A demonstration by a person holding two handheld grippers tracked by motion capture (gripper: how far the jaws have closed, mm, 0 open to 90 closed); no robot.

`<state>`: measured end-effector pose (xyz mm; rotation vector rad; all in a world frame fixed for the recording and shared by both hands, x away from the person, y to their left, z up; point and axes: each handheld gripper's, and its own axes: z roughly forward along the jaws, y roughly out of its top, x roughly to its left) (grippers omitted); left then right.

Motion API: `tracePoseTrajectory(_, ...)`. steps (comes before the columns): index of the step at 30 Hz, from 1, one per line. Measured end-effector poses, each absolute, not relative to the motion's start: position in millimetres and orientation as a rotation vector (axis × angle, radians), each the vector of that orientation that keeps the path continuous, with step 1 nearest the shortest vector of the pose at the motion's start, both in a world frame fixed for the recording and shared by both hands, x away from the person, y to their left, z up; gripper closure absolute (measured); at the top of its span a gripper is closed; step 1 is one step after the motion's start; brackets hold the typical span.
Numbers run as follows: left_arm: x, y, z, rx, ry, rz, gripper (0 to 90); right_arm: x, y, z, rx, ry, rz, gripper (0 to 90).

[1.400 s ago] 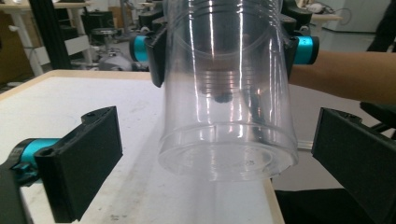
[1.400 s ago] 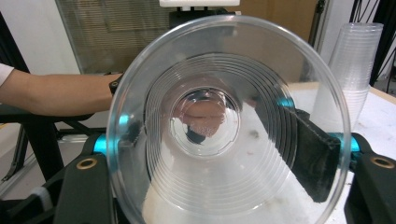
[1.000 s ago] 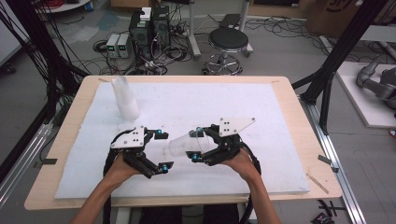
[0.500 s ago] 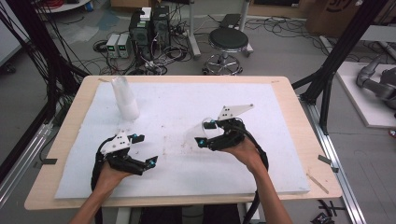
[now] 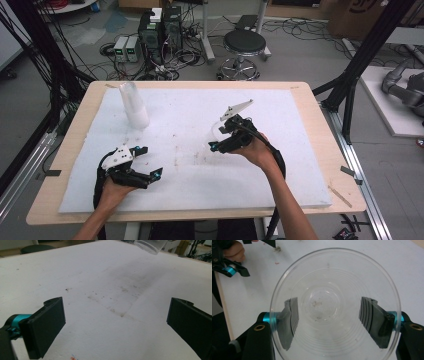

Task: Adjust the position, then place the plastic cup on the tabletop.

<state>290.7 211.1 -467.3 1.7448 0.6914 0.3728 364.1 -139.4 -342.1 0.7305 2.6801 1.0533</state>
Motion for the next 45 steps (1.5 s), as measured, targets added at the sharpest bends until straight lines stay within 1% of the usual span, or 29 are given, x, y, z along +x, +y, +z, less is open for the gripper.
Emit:
tracePoseTrajectory(24, 290.6, 211.6, -467.6, 1.738, 0.705, 0.372, 1.8, 368.6, -135.1, -346.2, 0.746, 2.695, 1.002, 32.5)
tracePoseTrajectory(33, 291.0, 211.2, -467.6, 1.740, 0.696, 0.366, 1.8, 374.3, -126.2, -362.3, 0.759, 2.707, 0.931, 32.5)
tracePoseTrajectory(45, 291.1, 211.1, -467.5, 1.748, 0.687, 0.364, 1.8, 383.9, -110.7, -380.3, 0.765, 2.709, 0.752, 32.5)
